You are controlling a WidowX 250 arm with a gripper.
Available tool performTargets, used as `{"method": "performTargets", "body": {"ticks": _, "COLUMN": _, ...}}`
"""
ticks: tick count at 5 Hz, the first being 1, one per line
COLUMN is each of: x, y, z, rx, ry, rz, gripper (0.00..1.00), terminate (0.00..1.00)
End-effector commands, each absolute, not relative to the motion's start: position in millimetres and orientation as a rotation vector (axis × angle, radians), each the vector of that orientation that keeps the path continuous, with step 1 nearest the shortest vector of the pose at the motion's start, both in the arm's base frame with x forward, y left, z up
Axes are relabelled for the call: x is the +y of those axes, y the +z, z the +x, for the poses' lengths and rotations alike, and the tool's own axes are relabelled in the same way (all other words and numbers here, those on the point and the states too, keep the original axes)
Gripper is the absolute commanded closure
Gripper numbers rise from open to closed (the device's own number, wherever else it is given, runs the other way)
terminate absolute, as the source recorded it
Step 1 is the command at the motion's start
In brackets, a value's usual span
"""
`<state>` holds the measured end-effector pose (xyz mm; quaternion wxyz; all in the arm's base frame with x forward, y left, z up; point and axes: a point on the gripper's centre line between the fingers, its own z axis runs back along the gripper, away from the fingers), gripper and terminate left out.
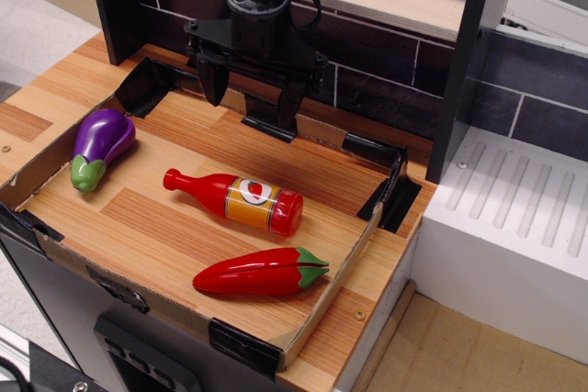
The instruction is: Upright hot sauce bottle
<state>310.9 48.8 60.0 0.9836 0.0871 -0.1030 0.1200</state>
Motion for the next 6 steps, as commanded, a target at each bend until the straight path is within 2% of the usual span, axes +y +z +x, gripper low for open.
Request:
{"method": "performTargets", "body": {"ticks": 1, "x": 49, "y": 60, "z": 311, "rx": -0.207, "ry": 0.241, "rz": 0.175, "gripper": 0.00, "terminate": 0.00}}
{"method": "performTargets", "body": {"ticks": 3, "x": 65, "y": 81, "z": 287, "rx": -0.218, "ry": 0.624, "rz": 0.100, "gripper": 0.00, "terminate": 0.00}}
{"method": "performTargets", "body": {"ticks": 4, "x": 83, "y": 85, "z": 265, "rx": -0.226, "ry": 0.881, "rz": 0.050, "gripper": 0.00, "terminate": 0.00}}
{"method": "performTargets", "body": {"ticks": 5, "x": 90, "y": 78, "z": 254, "rx": -0.148, "ry": 1.135, "rz": 0.041, "gripper": 0.00, "terminate": 0.00}}
{"method": "performTargets", "body": {"ticks": 6, "x": 89, "y": 67, "z": 249, "rx": -0.164, "ry": 1.389, "rz": -0.034, "gripper": 0.00, "terminate": 0.00}}
